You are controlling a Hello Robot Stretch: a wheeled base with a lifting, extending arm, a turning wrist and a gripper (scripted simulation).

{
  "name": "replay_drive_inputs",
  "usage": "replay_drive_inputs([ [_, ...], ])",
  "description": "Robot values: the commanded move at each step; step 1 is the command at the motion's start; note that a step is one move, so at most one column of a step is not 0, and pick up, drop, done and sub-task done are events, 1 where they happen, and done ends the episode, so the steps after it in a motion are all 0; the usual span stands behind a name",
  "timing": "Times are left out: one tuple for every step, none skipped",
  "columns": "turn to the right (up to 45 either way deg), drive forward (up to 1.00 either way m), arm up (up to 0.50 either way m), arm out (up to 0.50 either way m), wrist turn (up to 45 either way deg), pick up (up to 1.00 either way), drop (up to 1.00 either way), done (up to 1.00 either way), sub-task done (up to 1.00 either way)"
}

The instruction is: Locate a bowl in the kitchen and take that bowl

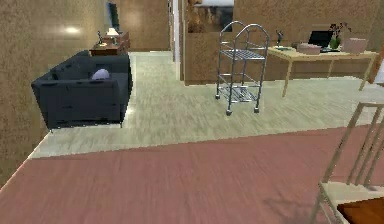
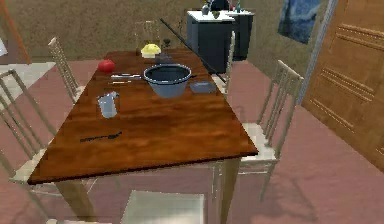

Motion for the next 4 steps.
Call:
replay_drive_inputs([
  [45.0,0.0,0.0,0.0,0.0,0.0,0.0,0.0,0.0],
  [45.0,0.0,0.0,0.0,0.0,0.0,0.0,0.0,0.0],
  [45.0,0.0,0.0,0.0,0.0,0.0,0.0,0.0,0.0],
  [33.0,0.0,0.0,0.0,0.0,0.0,0.0,0.0,0.0],
])
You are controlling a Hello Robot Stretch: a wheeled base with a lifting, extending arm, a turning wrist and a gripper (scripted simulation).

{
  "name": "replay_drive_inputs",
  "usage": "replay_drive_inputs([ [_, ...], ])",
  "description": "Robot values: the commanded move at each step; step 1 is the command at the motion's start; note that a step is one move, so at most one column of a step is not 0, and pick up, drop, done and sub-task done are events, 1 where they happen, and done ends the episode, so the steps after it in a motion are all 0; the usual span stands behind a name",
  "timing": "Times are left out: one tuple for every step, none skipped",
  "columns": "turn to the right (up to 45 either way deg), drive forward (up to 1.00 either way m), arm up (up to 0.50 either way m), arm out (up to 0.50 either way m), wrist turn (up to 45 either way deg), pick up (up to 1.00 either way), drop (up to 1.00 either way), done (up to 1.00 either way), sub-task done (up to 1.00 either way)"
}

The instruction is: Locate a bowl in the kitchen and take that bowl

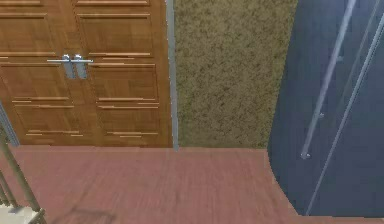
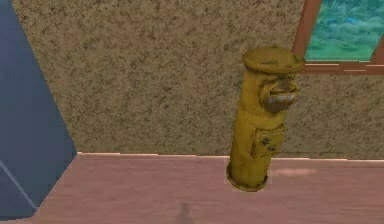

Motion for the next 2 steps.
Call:
replay_drive_inputs([
  [0.0,0.2,0.0,0.0,0.0,0.0,0.0,0.0,0.0],
  [-33.0,0.0,0.0,0.0,0.0,0.0,0.0,0.0,0.0],
])
